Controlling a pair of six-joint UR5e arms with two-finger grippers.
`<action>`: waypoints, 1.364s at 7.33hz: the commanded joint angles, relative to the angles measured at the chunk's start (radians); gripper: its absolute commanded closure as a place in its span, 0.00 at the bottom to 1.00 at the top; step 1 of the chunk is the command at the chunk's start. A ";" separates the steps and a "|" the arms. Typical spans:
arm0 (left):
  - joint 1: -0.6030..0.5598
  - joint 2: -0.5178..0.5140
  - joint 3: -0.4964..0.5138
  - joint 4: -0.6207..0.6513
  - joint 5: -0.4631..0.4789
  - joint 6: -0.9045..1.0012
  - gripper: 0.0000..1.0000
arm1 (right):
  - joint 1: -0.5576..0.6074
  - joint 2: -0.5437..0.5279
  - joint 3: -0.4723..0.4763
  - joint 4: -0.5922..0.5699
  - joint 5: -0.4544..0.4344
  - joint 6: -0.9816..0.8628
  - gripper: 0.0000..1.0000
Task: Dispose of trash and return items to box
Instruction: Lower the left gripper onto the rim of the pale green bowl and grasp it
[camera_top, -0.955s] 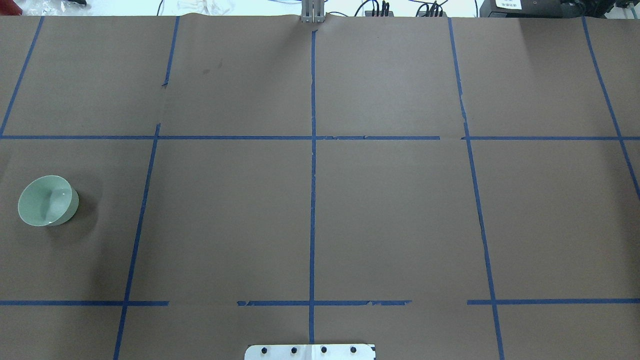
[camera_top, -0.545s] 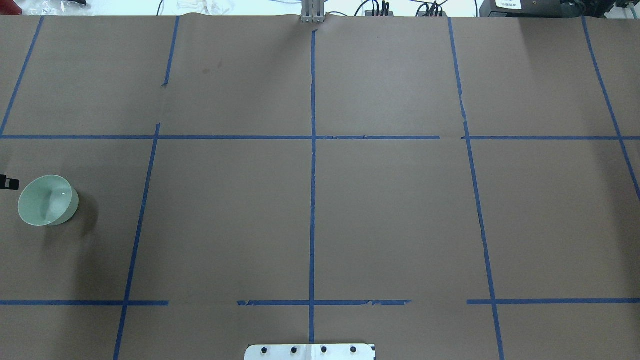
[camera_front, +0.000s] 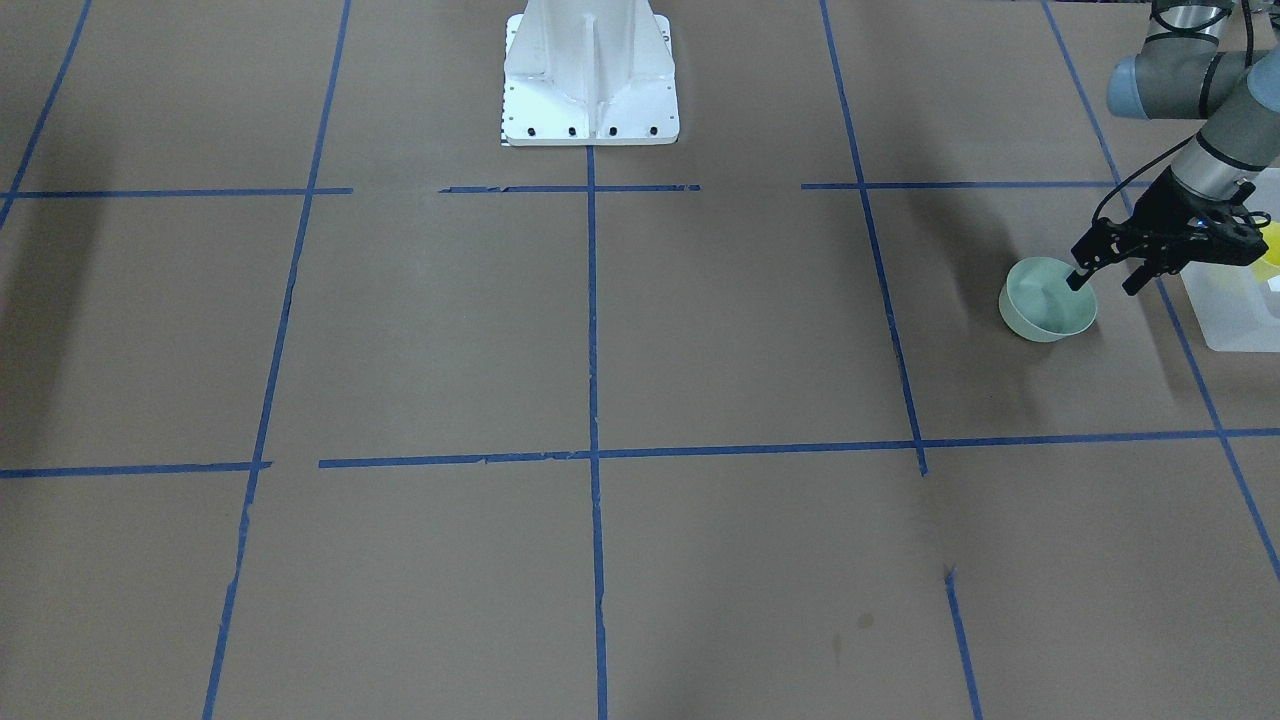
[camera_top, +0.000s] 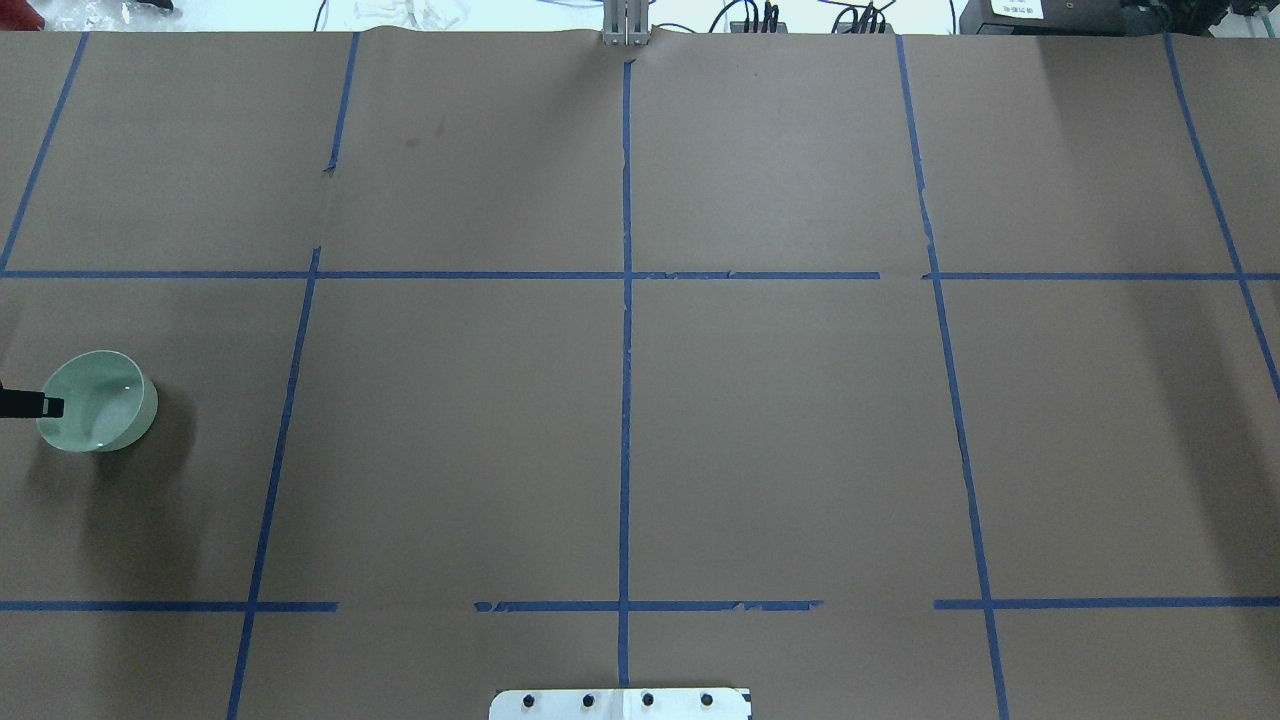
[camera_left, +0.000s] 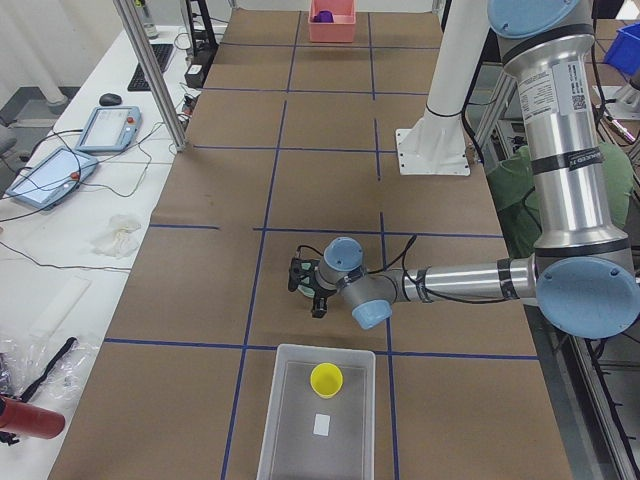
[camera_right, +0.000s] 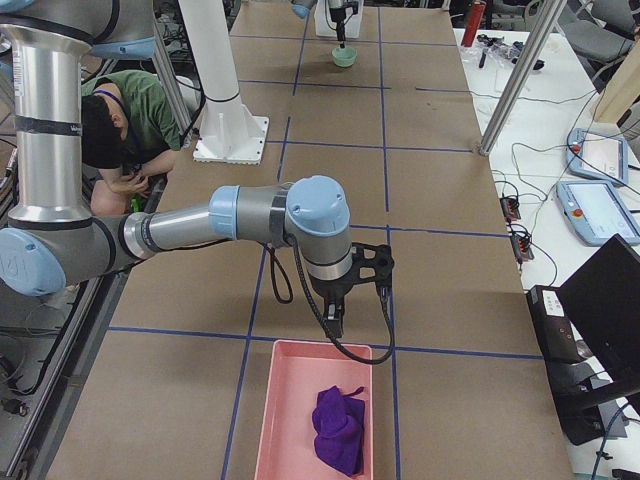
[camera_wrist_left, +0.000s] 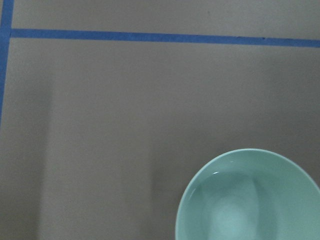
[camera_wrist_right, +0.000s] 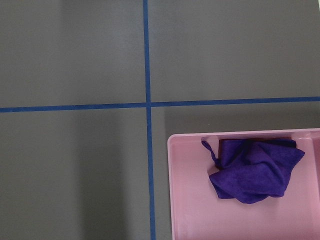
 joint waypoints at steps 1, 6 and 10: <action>0.042 -0.032 0.008 -0.006 0.003 -0.070 0.52 | -0.050 0.001 0.013 0.020 0.018 0.043 0.00; -0.023 0.012 -0.093 0.004 -0.254 -0.074 1.00 | -0.085 -0.013 -0.015 0.038 0.016 0.042 0.00; -0.115 0.020 -0.237 0.155 -0.305 -0.053 1.00 | -0.154 -0.057 -0.038 0.090 -0.052 0.040 0.00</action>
